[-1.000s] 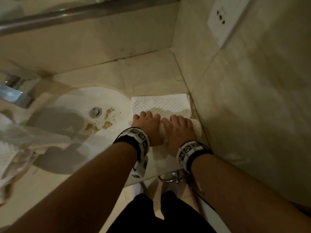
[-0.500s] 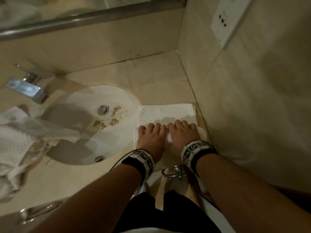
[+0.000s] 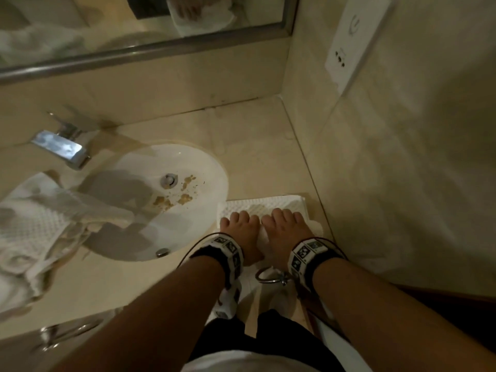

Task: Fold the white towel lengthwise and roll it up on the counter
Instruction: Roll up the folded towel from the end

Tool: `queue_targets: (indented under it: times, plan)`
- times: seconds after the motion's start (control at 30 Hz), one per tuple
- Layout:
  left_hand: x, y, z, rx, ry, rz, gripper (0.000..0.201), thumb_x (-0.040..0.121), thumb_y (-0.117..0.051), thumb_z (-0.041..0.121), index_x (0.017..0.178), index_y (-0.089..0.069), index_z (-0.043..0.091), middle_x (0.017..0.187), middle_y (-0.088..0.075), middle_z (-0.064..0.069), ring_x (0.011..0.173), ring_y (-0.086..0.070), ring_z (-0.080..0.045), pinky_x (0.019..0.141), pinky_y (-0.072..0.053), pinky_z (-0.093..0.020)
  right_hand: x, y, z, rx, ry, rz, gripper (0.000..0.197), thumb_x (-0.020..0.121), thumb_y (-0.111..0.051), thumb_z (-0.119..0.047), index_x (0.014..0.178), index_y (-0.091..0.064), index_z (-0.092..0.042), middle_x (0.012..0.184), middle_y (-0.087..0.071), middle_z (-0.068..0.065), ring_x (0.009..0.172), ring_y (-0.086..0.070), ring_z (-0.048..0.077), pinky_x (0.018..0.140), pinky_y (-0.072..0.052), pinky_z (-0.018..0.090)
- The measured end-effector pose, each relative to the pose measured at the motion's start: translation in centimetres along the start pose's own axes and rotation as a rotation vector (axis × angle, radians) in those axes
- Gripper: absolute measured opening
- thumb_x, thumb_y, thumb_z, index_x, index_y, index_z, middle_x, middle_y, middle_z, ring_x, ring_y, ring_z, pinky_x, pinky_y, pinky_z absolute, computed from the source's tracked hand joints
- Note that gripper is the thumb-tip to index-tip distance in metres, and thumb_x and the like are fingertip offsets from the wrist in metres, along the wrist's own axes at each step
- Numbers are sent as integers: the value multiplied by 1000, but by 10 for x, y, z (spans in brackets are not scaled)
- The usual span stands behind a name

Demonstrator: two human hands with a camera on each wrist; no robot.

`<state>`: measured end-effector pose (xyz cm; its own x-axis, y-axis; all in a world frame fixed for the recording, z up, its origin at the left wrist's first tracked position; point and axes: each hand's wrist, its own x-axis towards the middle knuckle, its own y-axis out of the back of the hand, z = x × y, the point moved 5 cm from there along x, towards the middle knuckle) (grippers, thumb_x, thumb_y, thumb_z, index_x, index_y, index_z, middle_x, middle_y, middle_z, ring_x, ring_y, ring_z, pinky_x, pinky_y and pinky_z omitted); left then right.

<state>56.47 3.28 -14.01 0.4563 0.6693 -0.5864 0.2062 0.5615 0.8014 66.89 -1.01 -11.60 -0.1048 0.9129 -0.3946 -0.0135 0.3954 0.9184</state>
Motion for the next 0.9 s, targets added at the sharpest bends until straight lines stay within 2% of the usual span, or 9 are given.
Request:
queue_targets:
  times: [0.07, 0.13, 0.23, 0.37, 0.4, 0.5, 0.6, 0.77, 0.9]
  plan:
    - [8, 2, -3, -11, 0, -22, 83, 70, -74, 65, 134, -39, 24, 136, -43, -4, 125, -40, -29, 103, -35, -46, -4, -4, -1, -60, 29, 9, 78, 84, -50, -60, 145, -26, -18, 139, -33, 10, 122, -35, 32, 107, -25, 48]
    - [12, 4, -7, -36, -3, -37, 87, 68, -76, 66, 134, -38, 24, 136, -43, -3, 126, -41, -29, 104, -35, -46, -9, -15, -3, -103, 26, -30, 97, 81, -52, -66, 154, -13, -16, 149, -24, 14, 132, -28, 36, 114, -13, 52]
    - [15, 9, -8, -37, -17, -53, 90, 69, -75, 66, 137, -36, 23, 136, -42, -3, 126, -40, -29, 106, -34, -46, -13, -30, -3, -54, -59, -56, 119, 62, -65, -77, 154, -18, -17, 149, -36, 16, 131, -31, 38, 115, -5, 55]
    - [-4, 9, 1, 17, -41, 108, 77, 76, -67, 60, 135, -39, 19, 133, -43, -4, 121, -42, -29, 106, -33, -45, -2, -23, 3, -89, -1, -36, 98, 80, -58, -62, 156, -10, -23, 154, -25, 12, 136, -28, 35, 117, -11, 51]
    - [-11, 6, 5, 40, -46, 151, 78, 78, -65, 57, 140, -37, 17, 136, -42, -5, 122, -41, -29, 108, -32, -46, 4, -19, 6, -90, -1, -25, 95, 79, -58, -62, 154, -12, -25, 151, -28, 9, 134, -31, 33, 115, -16, 49]
    - [-20, -2, 12, 137, -41, 182, 106, 72, -65, 54, 155, -17, 9, 149, -31, -10, 131, -34, -33, 114, -25, -52, 28, -15, 12, -62, -49, -58, 96, 62, -70, -61, 144, -25, -34, 140, -42, 0, 124, -40, 26, 104, -28, 46]
    - [-8, 6, 6, 213, -42, 165, 109, 70, -72, 53, 154, -17, 12, 149, -32, -10, 131, -35, -34, 112, -26, -53, 48, -7, 19, -47, -43, -96, 88, 59, -71, -61, 134, -32, -36, 133, -44, -1, 121, -41, 26, 99, -33, 47]
    - [26, 29, -7, 161, -73, 143, 88, 73, -76, 46, 144, -32, 22, 138, -46, -7, 125, -44, -31, 104, -34, -47, 60, 4, 29, 42, -39, -94, 88, 64, -52, -79, 134, -34, -28, 132, -39, 4, 121, -37, 28, 104, -28, 46]
    - [39, 32, -13, 143, -111, 95, 87, 65, -78, 57, 136, -39, 25, 133, -48, -5, 121, -46, -29, 102, -37, -47, 43, 4, 19, -41, -31, -28, 92, 66, -61, -53, 143, -23, -22, 142, -31, 9, 128, -32, 31, 113, -21, 49]
